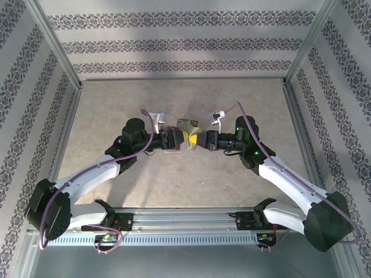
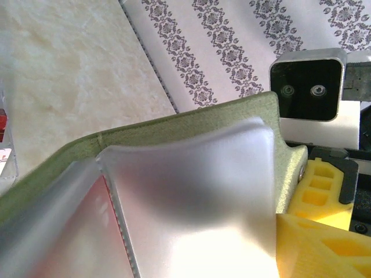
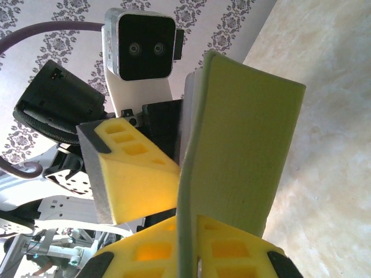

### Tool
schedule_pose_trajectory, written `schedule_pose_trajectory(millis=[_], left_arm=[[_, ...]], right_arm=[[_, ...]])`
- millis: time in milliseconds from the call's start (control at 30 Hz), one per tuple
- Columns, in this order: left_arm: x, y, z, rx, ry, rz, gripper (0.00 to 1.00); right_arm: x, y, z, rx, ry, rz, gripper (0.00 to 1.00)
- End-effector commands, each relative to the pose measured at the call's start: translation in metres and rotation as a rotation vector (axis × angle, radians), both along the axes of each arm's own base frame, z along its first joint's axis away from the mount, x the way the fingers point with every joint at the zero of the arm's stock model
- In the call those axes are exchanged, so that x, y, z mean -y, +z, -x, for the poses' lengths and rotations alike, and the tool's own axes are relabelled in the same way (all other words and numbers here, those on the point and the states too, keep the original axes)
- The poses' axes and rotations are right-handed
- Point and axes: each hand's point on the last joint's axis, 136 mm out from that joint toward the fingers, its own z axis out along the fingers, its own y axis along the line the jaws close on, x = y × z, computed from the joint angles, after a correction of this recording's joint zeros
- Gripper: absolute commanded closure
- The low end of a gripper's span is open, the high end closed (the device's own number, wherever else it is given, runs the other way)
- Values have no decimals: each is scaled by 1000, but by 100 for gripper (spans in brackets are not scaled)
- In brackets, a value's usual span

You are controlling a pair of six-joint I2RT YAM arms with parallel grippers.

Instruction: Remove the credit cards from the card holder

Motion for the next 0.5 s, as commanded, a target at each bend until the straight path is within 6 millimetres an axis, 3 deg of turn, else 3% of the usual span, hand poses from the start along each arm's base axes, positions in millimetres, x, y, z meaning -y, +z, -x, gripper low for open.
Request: schedule_pose_trajectory(millis=[0, 267, 467], left_arm=[[4, 17, 3, 48, -18, 11, 29], [3, 20, 3, 54, -11, 13, 49], [1, 17, 3, 47, 1, -5, 54]], right_arm=[[2, 13, -4, 65, -15, -6, 100], [15, -4, -12, 32, -60, 22, 98], [21, -1, -7, 48, -55, 12, 56]])
